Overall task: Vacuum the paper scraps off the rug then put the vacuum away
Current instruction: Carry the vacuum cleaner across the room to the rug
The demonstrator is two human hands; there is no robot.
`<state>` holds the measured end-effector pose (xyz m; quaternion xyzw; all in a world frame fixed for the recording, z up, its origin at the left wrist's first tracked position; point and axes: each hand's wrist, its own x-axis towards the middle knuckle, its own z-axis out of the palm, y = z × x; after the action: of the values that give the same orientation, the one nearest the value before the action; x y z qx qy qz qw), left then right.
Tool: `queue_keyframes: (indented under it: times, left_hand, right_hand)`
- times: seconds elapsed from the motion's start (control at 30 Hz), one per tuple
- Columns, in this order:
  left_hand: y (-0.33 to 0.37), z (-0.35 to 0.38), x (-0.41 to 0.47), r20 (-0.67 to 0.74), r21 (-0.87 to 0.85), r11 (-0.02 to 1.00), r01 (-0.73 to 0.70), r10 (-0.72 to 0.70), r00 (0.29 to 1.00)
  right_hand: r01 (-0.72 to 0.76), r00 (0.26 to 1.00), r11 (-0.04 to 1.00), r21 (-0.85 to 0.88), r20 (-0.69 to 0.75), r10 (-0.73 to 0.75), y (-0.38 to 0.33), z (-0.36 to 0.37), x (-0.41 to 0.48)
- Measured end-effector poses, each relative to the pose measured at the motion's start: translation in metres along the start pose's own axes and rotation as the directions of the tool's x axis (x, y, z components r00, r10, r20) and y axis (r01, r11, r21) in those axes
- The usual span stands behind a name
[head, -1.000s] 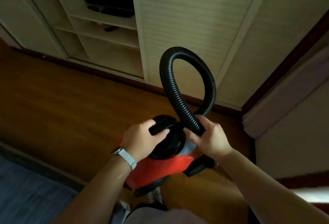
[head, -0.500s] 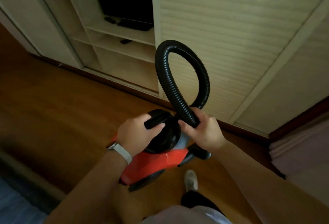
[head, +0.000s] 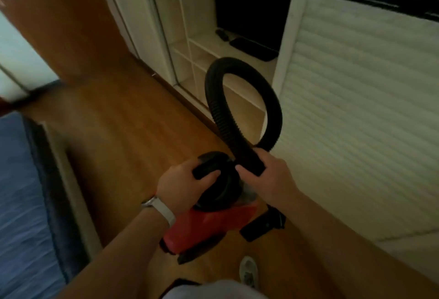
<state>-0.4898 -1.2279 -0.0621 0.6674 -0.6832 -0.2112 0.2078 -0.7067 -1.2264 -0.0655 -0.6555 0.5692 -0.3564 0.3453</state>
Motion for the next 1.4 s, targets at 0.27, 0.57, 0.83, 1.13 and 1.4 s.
queue_keyframes:
  times: [0.27, 0.57, 0.83, 1.13, 1.4]
  left_hand:
    - [-0.027, -0.025, 0.051, -0.130, -0.051, 0.984, 0.170, -0.175, 0.976]
    - [-0.120, -0.054, 0.120, -0.169, -0.043, 0.960, 0.276, -0.279, 0.945]
    - [-0.214, -0.120, 0.205, -0.178, -0.048, 0.950, 0.310, -0.314, 0.933]
    - [-0.285, -0.176, 0.275, -0.260, 0.006, 0.943, 0.333, -0.320, 0.911]
    - [-0.330, -0.190, 0.359, -0.273, -0.021, 0.898, 0.439, -0.427, 0.862]
  right_hand:
    - [0.111, 0.976, 0.993, 0.036, 0.185, -0.115, -0.012, 0.022, 0.097]
    - [0.150, 0.937, 0.988, 0.042, 0.313, -0.155, -0.039, 0.112, 0.207]
    - [0.121, 0.931, 0.991, 0.061, 0.339, -0.135, -0.094, 0.209, 0.311]
    - [0.169, 0.918, 0.982, 0.087, 0.349, -0.189, -0.124, 0.281, 0.405]
    - [0.144, 0.861, 0.976, 0.161, 0.465, -0.203, -0.121, 0.342, 0.519]
